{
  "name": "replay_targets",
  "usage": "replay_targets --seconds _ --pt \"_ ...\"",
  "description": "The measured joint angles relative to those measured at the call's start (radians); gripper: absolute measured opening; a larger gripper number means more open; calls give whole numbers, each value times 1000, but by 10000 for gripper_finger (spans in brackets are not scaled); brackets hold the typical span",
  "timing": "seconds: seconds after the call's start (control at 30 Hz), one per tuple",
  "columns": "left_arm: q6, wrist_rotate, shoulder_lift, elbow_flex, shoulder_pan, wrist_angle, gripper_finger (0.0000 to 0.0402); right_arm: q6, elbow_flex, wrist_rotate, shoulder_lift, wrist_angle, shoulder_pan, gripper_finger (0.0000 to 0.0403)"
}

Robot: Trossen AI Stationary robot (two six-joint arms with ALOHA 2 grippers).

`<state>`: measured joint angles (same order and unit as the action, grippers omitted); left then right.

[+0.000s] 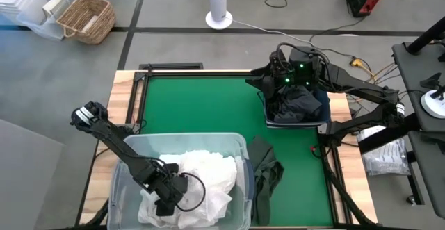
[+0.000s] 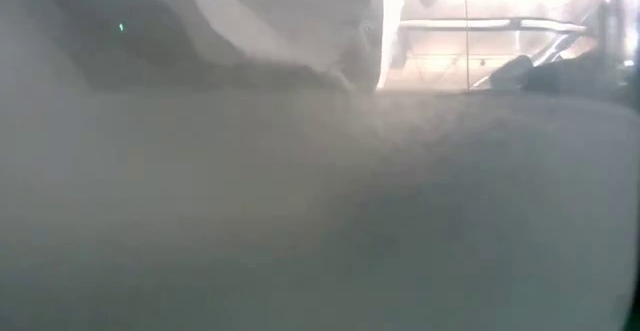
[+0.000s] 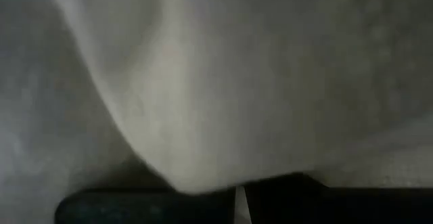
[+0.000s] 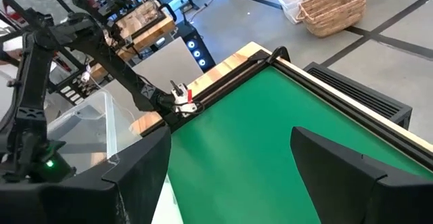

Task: Sort clothes
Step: Put the white polo shirt into the transparent bin

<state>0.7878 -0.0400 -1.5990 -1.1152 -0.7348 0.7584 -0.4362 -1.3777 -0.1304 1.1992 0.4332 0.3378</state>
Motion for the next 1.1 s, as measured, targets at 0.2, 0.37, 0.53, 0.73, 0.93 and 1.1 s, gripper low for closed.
replay_targets --seconds 0.2,0.37,0.53,0.73,0.93,1.1 --pt "26 -8 0 82 0 -124 0 -2 0 0 0 19 0 289" --pt "62 -30 -1 97 0 -139 0 -2 0 0 0 26 0 292" --pt "86 -29 3 66 -1 -109 1 -2 0 0 0 26 0 304" --pt "92 -28 3 -9 -1 -8 45 1 0 0 0 27 0 316" --pt "88 24 3 -153 -4 215 114 1 -14 0 0 32 0 313" --pt "85 90 4 -259 -5 412 159 12 -44 0 0 37 -11 302"
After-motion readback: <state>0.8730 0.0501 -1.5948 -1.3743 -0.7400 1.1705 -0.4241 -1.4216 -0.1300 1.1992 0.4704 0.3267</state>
